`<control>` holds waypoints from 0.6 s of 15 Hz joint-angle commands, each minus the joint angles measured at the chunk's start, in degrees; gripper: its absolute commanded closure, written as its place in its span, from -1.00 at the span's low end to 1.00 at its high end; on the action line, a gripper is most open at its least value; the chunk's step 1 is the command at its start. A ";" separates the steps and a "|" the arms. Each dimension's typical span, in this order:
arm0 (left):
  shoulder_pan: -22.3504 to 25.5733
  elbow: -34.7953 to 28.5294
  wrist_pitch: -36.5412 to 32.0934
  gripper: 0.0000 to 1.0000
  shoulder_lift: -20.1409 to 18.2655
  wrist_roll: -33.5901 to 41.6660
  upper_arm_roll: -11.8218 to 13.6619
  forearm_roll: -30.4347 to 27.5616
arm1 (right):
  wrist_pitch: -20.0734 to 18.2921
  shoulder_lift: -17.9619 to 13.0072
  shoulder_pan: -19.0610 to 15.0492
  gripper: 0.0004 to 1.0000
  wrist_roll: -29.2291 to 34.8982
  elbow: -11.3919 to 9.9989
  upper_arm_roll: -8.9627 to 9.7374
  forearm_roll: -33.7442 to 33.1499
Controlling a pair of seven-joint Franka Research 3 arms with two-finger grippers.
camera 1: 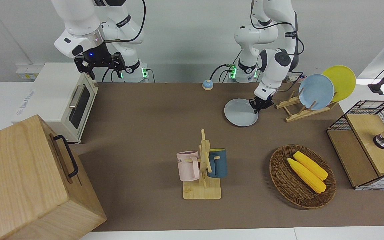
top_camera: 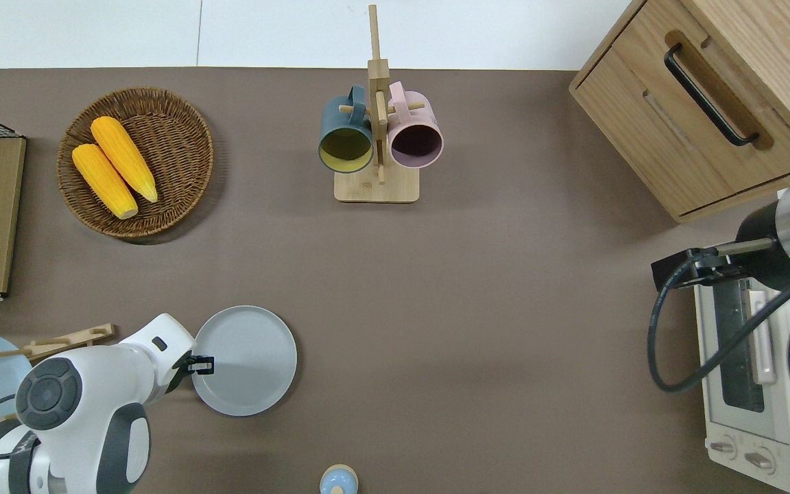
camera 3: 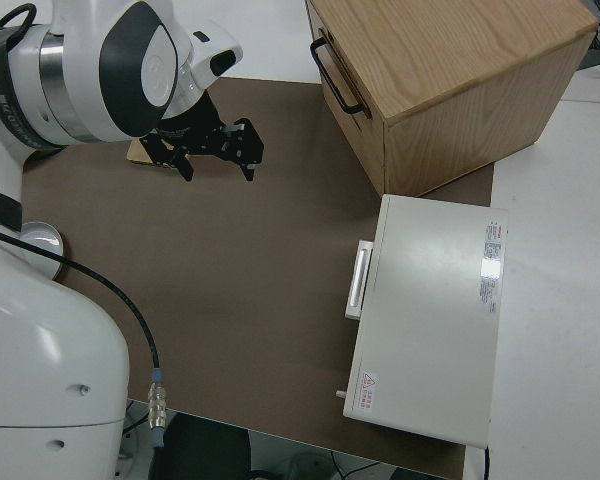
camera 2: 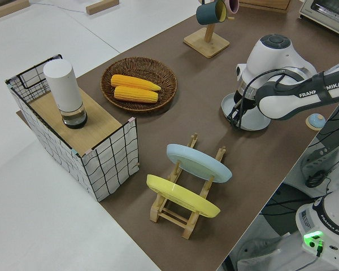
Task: Pick gray plate from table and place it on lower plate rack with left arm
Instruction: 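Lift the gray plate with the left gripper and tilt it upright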
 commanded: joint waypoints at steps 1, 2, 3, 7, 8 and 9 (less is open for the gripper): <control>0.06 3.16 -4.51 1.00 -1.24 -0.21 0.71 0.05 | -0.64 -0.12 -1.35 -0.97 0.68 0.34 1.22 -0.28; 0.06 4.31 -6.18 1.00 -1.51 -0.21 0.89 0.05 | -0.64 -0.12 -1.35 -0.97 0.68 0.33 1.22 -0.37; 0.15 6.06 -8.20 1.00 -1.77 -0.21 0.98 0.05 | -0.64 -0.12 -1.35 -0.97 0.68 0.42 1.22 -0.37; 0.24 13.97 -19.09 1.00 -3.26 -0.21 1.50 0.05 | -0.64 -0.12 -1.35 -0.97 0.68 0.42 1.13 -0.37; 0.24 15.55 -21.20 1.00 -3.44 -0.21 1.68 0.05 | -0.64 -0.12 -1.35 -0.97 0.68 0.42 1.13 -0.28; 0.32 17.65 -23.75 1.00 -3.53 -0.30 1.77 0.05 | -0.64 -0.12 -1.35 -0.97 0.68 0.42 1.22 -0.37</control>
